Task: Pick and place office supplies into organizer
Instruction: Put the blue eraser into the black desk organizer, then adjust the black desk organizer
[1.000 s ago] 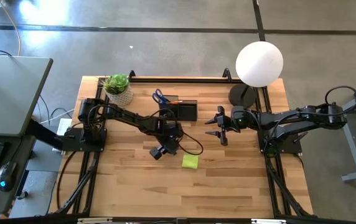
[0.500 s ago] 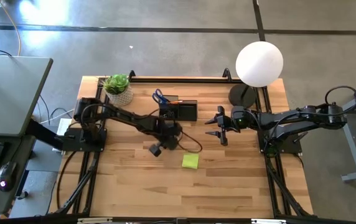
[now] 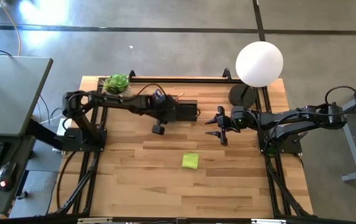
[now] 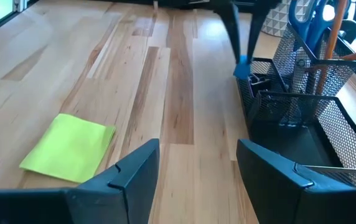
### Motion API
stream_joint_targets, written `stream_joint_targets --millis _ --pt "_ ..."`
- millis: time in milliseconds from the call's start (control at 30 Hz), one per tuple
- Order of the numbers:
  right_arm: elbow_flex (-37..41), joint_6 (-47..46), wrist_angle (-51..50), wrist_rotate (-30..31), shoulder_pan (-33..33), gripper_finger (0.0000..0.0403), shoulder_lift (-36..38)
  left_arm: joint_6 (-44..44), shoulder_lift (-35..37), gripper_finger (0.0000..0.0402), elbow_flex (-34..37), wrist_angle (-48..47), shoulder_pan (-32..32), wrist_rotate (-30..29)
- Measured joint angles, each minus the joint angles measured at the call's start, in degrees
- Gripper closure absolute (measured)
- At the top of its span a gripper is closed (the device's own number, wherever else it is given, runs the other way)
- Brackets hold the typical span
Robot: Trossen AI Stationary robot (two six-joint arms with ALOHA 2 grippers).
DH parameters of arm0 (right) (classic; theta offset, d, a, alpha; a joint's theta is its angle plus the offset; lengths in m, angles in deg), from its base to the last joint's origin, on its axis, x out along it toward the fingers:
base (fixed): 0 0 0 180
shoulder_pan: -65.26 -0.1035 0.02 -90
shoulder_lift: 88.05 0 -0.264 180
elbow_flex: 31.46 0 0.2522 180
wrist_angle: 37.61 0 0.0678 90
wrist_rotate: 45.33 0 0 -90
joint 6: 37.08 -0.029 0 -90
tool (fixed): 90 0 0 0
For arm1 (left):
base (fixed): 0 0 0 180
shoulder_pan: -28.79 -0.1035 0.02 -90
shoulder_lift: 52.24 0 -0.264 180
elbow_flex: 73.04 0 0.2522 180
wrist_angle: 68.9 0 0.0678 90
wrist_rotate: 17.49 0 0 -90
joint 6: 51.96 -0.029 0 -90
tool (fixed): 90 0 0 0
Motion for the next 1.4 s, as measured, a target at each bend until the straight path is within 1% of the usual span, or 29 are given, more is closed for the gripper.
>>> stream_joint_targets --millis 133,433,667,900,967,1000,1100,1167,1233,1400 --pt "0.0 0.0 -0.3 0.0 0.0 0.0192 0.0 1.9 0.0 0.0367 0.0 -0.4 -2.0 0.2" --pt "0.0 0.0 -0.3 0.0 0.0 0.0192 0.0 6.1 0.0 0.0363 0.0 -0.5 -1.2 -0.2" --pt "0.0 -0.1 -0.3 0.0 0.0 0.0192 0.0 9.5 0.0 0.0362 0.0 -1.0 -0.5 -6.6" --pt "0.0 -0.1 -0.3 0.0 0.0 0.0192 0.0 12.8 1.3 0.0367 -0.1 -1.3 1.2 -7.2" --pt "0.0 0.0 -0.2 0.1 0.0 0.0192 0.0 13.0 1.9 0.0370 -0.1 -1.4 1.7 -5.8" --pt "0.0 0.0 -0.2 0.2 0.0 0.0192 0.0 12.9 2.2 0.0372 -0.1 -1.2 1.9 -3.7" --pt "0.0 0.0 -0.2 0.2 0.0 0.0192 0.0 12.1 2.2 0.0378 -0.1 -0.3 2.4 5.7" --pt "0.0 -0.1 -0.2 0.2 0.0 0.0192 0.0 12.1 1.5 0.0381 -0.1 1.2 2.4 9.3" --pt "0.0 -0.7 -0.2 0.2 0.0 0.0192 0.0 11.6 0.2 0.0385 -0.1 2.9 2.8 10.6" --pt "0.0 -1.4 -0.2 -0.2 0.0 0.0192 0.0 10.9 -3.1 0.0387 0.0 6.0 2.7 10.2"
